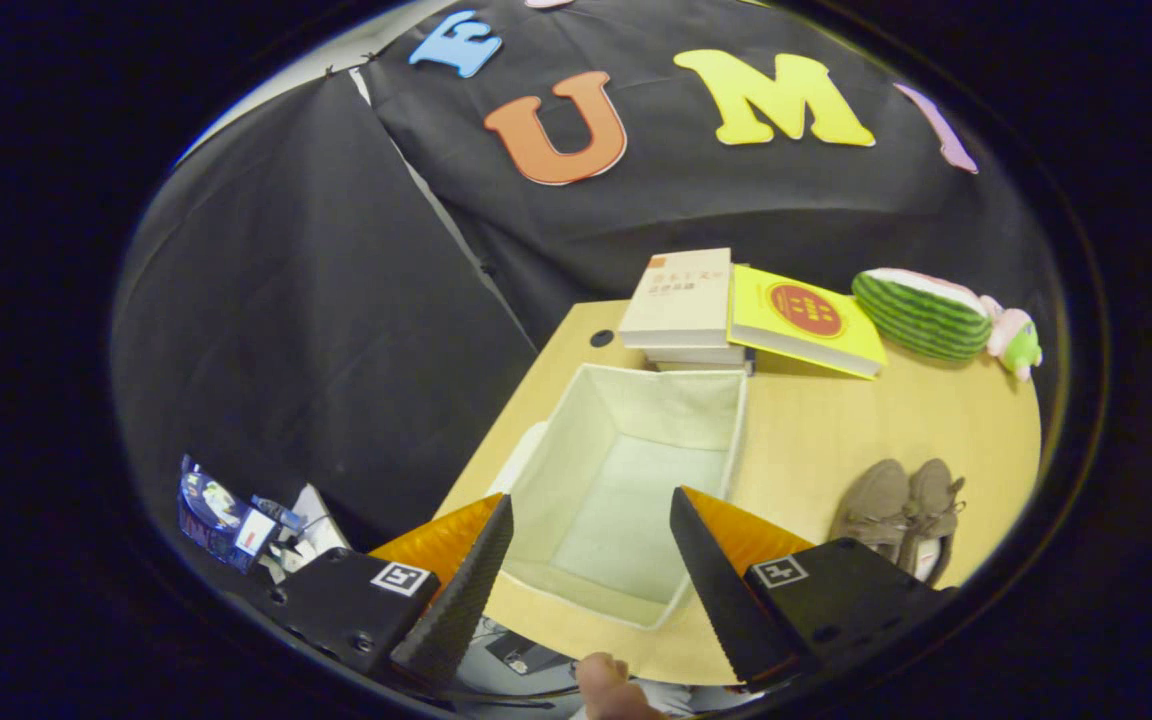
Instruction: Open the storage box then place both shoes into the box .Put the left shoe in first, then the right shoe, with the right side of both shoes facing outward in a uniform manner.
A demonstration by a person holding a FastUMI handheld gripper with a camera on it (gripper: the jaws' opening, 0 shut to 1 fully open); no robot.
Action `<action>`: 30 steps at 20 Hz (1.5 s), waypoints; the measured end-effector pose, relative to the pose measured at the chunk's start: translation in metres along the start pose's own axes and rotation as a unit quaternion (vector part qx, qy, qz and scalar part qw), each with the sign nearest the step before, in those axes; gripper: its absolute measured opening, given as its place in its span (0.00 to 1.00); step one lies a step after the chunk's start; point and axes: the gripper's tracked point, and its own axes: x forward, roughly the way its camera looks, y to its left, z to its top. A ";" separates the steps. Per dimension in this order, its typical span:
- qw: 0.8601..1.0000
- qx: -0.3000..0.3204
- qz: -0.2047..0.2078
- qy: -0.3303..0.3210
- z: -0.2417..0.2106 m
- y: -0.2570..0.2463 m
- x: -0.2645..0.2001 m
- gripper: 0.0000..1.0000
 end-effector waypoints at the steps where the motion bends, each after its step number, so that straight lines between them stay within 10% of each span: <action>1: 1.000 0.005 -0.014 0.004 -0.004 -0.015 -0.003 1.00; 9: 0.981 0.062 -0.171 0.068 -0.052 -0.152 -0.023 1.00; 17: 0.947 0.153 -0.233 0.160 -0.115 -0.238 -0.017 0.99; 30: 0.938 0.194 -0.193 0.215 -0.157 -0.277 0.036 0.16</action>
